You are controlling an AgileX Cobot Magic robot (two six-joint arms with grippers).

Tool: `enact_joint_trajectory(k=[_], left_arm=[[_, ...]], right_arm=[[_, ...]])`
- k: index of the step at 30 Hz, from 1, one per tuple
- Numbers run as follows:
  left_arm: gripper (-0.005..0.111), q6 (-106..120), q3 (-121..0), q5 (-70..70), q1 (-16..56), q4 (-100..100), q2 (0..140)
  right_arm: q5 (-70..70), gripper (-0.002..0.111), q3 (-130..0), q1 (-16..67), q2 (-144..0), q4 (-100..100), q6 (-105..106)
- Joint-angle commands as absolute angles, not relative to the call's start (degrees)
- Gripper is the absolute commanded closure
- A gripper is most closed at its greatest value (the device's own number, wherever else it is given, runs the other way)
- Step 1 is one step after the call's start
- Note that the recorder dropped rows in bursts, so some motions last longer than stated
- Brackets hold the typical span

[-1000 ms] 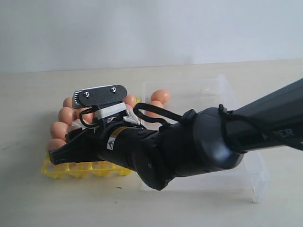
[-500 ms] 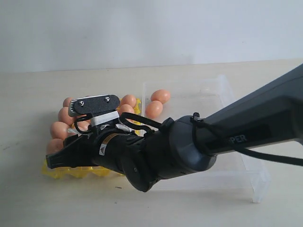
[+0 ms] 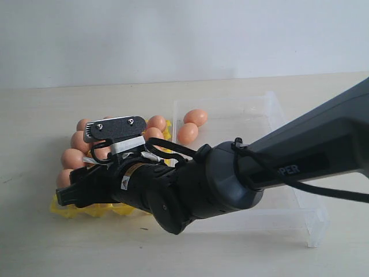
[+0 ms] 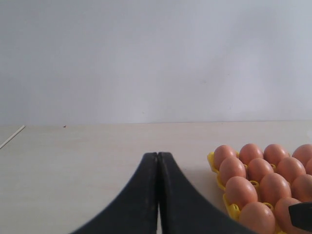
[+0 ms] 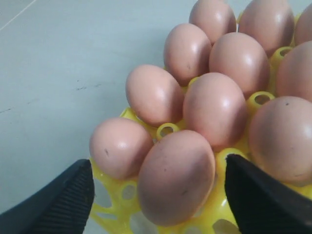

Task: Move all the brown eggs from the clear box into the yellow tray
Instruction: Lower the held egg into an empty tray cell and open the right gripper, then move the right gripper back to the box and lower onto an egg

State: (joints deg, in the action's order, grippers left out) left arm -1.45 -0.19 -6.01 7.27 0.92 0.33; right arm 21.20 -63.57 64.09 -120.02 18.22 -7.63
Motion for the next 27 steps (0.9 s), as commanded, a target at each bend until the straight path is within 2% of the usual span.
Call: enact_joint_trajectory(k=[1, 3, 5, 9, 10, 16, 18, 20, 24, 27], left_arm=[[0.107, -1.7, 0.0, -5.9, 7.4, 0.5, 0.0], [0.107, -1.7, 0.0, -5.9, 7.4, 0.5, 0.0], [0.107, -1.7, 0.0, -5.9, 7.4, 0.5, 0.0], [0.107, -1.7, 0.0, -5.9, 7.4, 0.5, 0.0], [0.107, -1.7, 0.0, -5.9, 7.4, 0.5, 0.0], [0.107, -1.7, 0.0, -5.9, 7.4, 0.5, 0.0], [0.107, -1.7, 0.0, -5.9, 7.4, 0.5, 0.0], [0.107, -1.7, 0.0, -5.9, 7.4, 0.5, 0.0], [0.107, -1.7, 0.0, -5.9, 7.4, 0.5, 0.0], [0.107, -1.7, 0.0, -5.9, 7.4, 0.5, 0.0]], right_arm=[[21.4, 0.038, -63.9, 64.3, -118.5, 18.0, -7.8], [19.7, 0.046, -63.9, 64.3, -116.7, 18.0, -7.3], [16.9, 0.060, -63.9, 64.2, -113.9, 18.0, -6.0], [6.5, 0.105, -63.9, 62.1, -107.2, 18.0, -4.5], [4.2, 0.108, -63.9, 61.1, -106.0, 18.0, -4.5], [-24.9, 0.108, -68.5, 48.5, -100.3, 17.9, -4.5], [-32.4, 0.104, -72.6, 44.0, -100.9, 16.4, -4.5], [-37.5, 0.094, -76.7, 39.9, -102.4, 16.4, -4.5], [-45.5, 0.061, -84.7, 34.1, -109.7, 16.5, -4.5], [-47.4, 0.050, -88.3, 32.2, -114.7, 18.1, -4.5]])
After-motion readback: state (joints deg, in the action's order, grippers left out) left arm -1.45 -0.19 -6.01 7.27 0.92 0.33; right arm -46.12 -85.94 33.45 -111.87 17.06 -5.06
